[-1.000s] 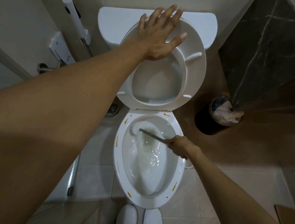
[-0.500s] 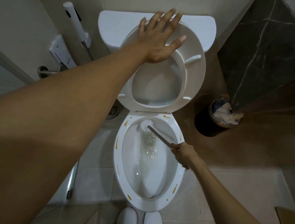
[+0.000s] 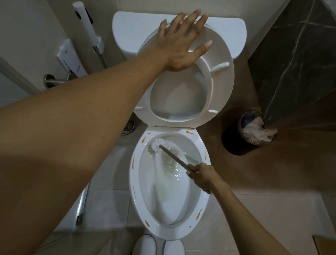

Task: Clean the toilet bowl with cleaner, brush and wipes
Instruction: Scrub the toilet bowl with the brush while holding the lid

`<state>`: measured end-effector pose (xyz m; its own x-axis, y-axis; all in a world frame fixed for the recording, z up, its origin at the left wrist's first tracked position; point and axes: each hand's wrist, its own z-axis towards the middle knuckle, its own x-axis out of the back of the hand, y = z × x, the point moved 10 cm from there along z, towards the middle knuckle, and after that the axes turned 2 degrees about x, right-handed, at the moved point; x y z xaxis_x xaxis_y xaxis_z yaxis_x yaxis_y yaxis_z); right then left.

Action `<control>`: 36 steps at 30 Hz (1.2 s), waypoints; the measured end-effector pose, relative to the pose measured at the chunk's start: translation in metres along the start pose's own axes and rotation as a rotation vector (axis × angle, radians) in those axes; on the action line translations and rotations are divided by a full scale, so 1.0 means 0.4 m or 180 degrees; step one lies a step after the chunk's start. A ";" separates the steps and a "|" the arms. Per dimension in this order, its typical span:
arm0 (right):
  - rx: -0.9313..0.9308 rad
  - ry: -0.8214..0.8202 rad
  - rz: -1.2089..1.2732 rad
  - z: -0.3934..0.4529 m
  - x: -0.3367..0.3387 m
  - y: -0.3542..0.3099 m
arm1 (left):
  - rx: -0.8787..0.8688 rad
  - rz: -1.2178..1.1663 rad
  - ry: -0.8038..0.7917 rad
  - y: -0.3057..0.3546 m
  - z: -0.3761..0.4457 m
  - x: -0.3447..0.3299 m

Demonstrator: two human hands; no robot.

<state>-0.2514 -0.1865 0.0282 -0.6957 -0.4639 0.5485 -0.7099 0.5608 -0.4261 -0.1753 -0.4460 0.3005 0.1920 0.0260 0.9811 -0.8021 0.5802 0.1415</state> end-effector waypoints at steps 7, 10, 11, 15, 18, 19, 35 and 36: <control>0.0037 -0.0239 0.0169 -0.030 -0.025 0.035 | 0.0014 -0.0039 -0.0005 -0.004 0.002 -0.002; 0.0005 -0.0111 0.0031 -0.038 -0.042 0.045 | 0.0014 -0.0005 -0.0016 -0.002 0.001 -0.002; -0.0010 -0.0072 -0.0011 -0.043 -0.047 0.047 | 0.0020 -0.0001 -0.0027 -0.001 0.001 -0.002; 0.0085 -0.0017 -0.0326 -0.068 -0.071 0.037 | 0.0053 0.0044 -0.0102 0.002 -0.001 0.001; 0.0105 0.0071 -0.0486 -0.090 -0.074 0.031 | 0.0113 -0.0006 -0.0242 0.003 -0.002 0.005; 0.0116 0.0058 -0.0504 -0.097 -0.078 0.028 | 0.0117 -0.0025 -0.0298 0.003 -0.003 0.006; 0.0336 0.0129 -0.0696 -0.138 -0.041 -0.038 | 0.0080 -0.0116 -0.0393 0.005 -0.015 0.029; 0.0351 0.0123 -0.0724 -0.140 -0.038 -0.040 | 0.0126 -0.0170 -0.0350 -0.002 -0.018 0.037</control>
<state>-0.2233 -0.1501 0.0670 -0.5135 -0.5418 0.6654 -0.8568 0.3659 -0.3633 -0.1680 -0.4403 0.3138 0.1735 -0.0947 0.9803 -0.8145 0.5457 0.1969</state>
